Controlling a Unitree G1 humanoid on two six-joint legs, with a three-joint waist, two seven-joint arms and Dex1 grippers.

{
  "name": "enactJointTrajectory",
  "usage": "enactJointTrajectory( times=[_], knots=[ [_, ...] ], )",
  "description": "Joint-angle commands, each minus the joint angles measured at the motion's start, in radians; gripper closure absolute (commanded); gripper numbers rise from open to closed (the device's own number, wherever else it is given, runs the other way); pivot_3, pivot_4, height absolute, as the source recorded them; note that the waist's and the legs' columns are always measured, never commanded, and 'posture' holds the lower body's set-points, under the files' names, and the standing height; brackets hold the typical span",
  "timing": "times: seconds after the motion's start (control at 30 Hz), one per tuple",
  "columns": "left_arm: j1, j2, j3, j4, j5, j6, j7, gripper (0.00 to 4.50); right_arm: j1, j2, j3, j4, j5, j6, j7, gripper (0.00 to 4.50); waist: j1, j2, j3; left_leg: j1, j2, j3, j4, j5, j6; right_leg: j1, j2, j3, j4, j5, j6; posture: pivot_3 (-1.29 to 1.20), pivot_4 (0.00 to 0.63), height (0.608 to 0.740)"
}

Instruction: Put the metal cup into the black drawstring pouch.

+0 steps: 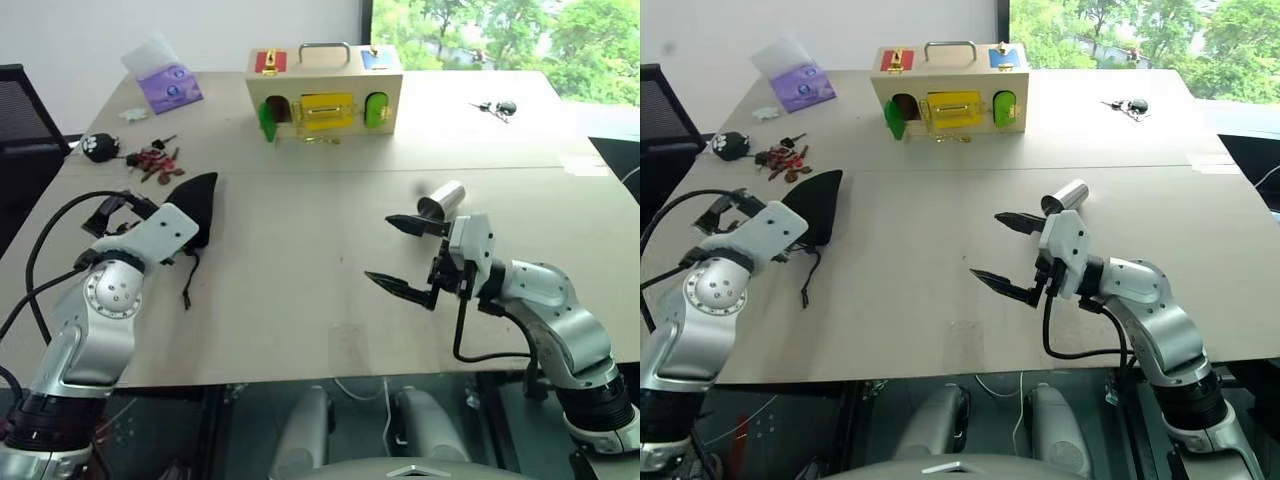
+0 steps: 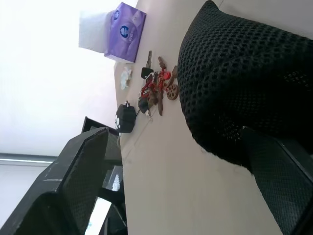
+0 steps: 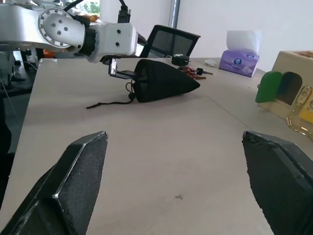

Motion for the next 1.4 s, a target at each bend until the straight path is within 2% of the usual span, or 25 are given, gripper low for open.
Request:
enactJointTrajectory(
  times=[0.03, 0.07, 0.1, 0.13, 0.2, 0.23, 0.4, 0.6, 0.7, 0.8, 0.97, 1.2, 1.4],
  knots=[
    [-0.042, 0.013, -0.010, 0.007, 0.016, -0.051, -0.029, 1.77, 0.000, 0.001, -0.013, -0.043, 0.002, -0.024, -0.011, 0.00, -0.001, 0.000, 0.000, 0.000, 0.000, 0.000, 0.000, 0.000, 0.000, 0.000, 0.000, 0.000, 0.000, 0.000, 0.000, 0.00, 0.150, 0.740],
    [-0.049, 0.012, -0.009, 0.012, 0.012, -0.060, -0.038, 2.23, -0.001, 0.002, -0.013, -0.041, -0.001, -0.026, -0.013, 0.00, -0.001, 0.000, 0.000, 0.000, 0.000, 0.000, 0.000, 0.000, 0.000, 0.000, 0.000, 0.000, 0.000, 0.000, 0.000, 0.00, 0.150, 0.740],
    [-0.054, 0.012, -0.008, 0.017, 0.010, -0.069, -0.044, 2.88, -0.002, 0.002, -0.013, -0.040, -0.003, -0.027, -0.014, 0.00, -0.002, 0.000, 0.000, 0.000, 0.000, 0.000, 0.000, 0.000, 0.000, 0.000, 0.000, 0.000, 0.000, 0.000, 0.000, 0.00, 0.150, 0.740],
    [-0.059, 0.012, -0.008, 0.021, 0.009, -0.073, -0.052, 3.07, -0.003, 0.002, -0.012, -0.038, -0.006, -0.028, -0.016, 0.00, -0.002, 0.000, 0.000, 0.000, 0.000, 0.000, 0.000, 0.000, 0.000, 0.000, 0.000, 0.000, 0.000, 0.000, 0.000, 0.00, 0.150, 0.740],
    [-0.080, -0.006, 0.010, 0.015, -0.040, -0.018, -0.109, 4.17, -0.006, 0.005, -0.008, -0.031, -0.025, -0.034, -0.030, 0.00, -0.001, 0.000, 0.000, 0.000, 0.000, 0.000, 0.000, 0.000, 0.000, 0.000, 0.000, 0.000, 0.000, 0.000, 0.000, 0.00, 0.150, 0.740],
    [-0.099, -0.031, 0.028, -0.009, -0.100, 0.051, -0.160, 4.47, -0.009, 0.008, -0.006, -0.027, -0.041, -0.038, -0.043, 0.00, -0.001, 0.000, 0.000, 0.000, 0.000, 0.000, 0.000, 0.000, 0.000, 0.000, 0.000, 0.000, 0.001, 0.000, 0.000, 0.00, 0.150, 0.740],
    [-0.222, -0.130, 0.097, -0.176, -0.394, 0.503, -0.359, 4.47, -0.032, 0.008, -0.014, -0.019, -0.124, -0.034, -0.120, 0.00, 0.000, -0.001, 0.000, -0.002, -0.001, -0.001, 0.002, 0.000, 0.000, 0.000, 0.001, -0.001, 0.001, 0.000, 0.000, 0.00, 0.150, 0.740],
    [-0.326, -0.208, 0.110, -0.215, -0.529, 0.799, -0.353, 4.47, -0.070, -0.051, 0.019, -0.058, -0.267, 0.065, -0.197, 0.00, -0.006, -0.001, 0.000, -0.001, -0.003, -0.002, 0.002, 0.000, 0.000, 0.000, 0.001, -0.001, 0.002, 0.000, 0.000, 0.00, 0.150, 0.740],
    [-0.388, -0.305, 0.112, -0.197, -0.576, 0.910, -0.314, 4.47, -0.080, -0.058, 0.025, -0.042, -0.289, 0.066, -0.195, 0.00, -0.006, -0.001, 0.000, -0.001, -0.002, -0.002, 0.002, 0.000, 0.000, 0.000, 0.001, -0.001, 0.002, 0.000, 0.000, 0.00, 0.150, 0.740],
    [-0.433, -0.369, 0.114, -0.172, -0.597, 0.965, -0.278, 4.47, -0.087, -0.059, 0.022, -0.026, -0.325, 0.053, -0.212, 0.00, -0.002, -0.001, 0.000, -0.001, -0.003, -0.003, 0.003, 0.000, 0.000, 0.001, 0.001, -0.001, 0.002, 0.000, 0.000, 0.00, 0.150, 0.740],
    [-0.445, -0.404, 0.117, -0.149, -0.618, 0.967, -0.239, 4.47, -0.098, -0.056, 0.019, -0.029, -0.347, 0.077, -0.229, 0.00, -0.005, -0.001, 0.000, -0.001, -0.003, -0.002, 0.003, 0.000, 0.000, 0.000, 0.001, 0.000, 0.002, 0.000, 0.000, 0.00, 0.150, 0.740],
    [-0.455, -0.428, 0.198, -0.139, -0.671, 0.985, -0.213, 4.47, -0.113, -0.057, 0.027, -0.041, -0.395, 0.138, -0.258, 0.00, -0.002, -0.001, 0.000, -0.001, -0.003, -0.003, 0.003, 0.000, 0.000, 0.000, 0.000, 0.000, 0.002, 0.000, 0.000, 0.00, 0.150, 0.740],
    [-0.464, -0.439, 0.230, -0.131, -0.703, 1.010, -0.187, 4.47, -0.161, -0.069, 0.063, -0.004, -0.511, 0.243, -0.307, 0.00, -0.001, -0.001, 0.000, -0.001, -0.003, -0.003, 0.003, 0.001, -0.001, 0.000, 0.000, -0.001, 0.002, 0.000, 0.000, 0.00, 0.150, 0.740]
  ],
)
